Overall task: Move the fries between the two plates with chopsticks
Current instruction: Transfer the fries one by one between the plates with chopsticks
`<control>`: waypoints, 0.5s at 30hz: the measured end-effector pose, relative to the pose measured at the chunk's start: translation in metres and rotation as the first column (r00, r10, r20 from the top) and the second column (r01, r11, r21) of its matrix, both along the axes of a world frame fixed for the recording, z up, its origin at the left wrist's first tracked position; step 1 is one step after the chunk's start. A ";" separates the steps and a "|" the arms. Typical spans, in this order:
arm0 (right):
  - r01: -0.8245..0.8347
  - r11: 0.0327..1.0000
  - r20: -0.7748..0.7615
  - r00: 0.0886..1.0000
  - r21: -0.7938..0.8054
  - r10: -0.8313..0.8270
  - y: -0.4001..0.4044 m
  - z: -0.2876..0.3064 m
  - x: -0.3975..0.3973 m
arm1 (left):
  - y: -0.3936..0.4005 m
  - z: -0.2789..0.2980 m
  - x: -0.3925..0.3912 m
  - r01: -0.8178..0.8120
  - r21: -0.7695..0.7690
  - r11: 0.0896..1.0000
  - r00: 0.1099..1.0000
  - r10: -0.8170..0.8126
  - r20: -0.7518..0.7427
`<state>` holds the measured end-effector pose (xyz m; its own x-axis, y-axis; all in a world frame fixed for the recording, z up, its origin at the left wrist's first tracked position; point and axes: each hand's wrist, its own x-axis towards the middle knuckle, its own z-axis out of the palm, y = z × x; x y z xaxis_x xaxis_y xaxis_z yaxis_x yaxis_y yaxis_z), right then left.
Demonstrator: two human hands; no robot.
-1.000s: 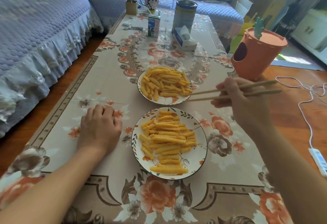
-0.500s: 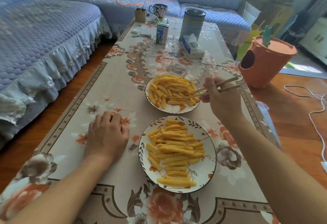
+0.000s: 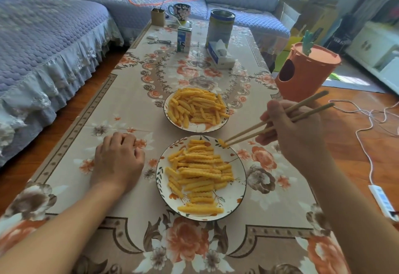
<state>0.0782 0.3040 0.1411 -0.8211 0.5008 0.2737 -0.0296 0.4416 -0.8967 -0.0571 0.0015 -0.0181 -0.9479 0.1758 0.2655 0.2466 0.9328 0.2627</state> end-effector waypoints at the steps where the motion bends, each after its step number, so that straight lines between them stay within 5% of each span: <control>1: 0.007 1.000 0.022 1.000 0.019 -0.007 -0.001 -0.004 0.003 | 0.000 0.000 0.000 -0.002 0.001 1.000 1.000 0.002 -0.002; 9: 0.064 0.995 0.034 0.998 -0.078 -0.061 -0.005 -0.011 0.013 | 0.000 0.004 0.001 0.003 -0.001 1.000 1.000 -0.003 0.000; 15: -0.060 0.953 0.071 0.994 -0.296 0.085 -0.033 0.010 0.021 | 0.000 0.005 0.002 0.010 -0.003 1.000 1.000 -0.010 0.015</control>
<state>0.0992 0.2705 0.1506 -0.8716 0.4872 0.0540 0.0272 0.1582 -0.9870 -0.0553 0.0015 -0.0126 -0.9502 0.1857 0.2504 0.2515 0.9312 0.2637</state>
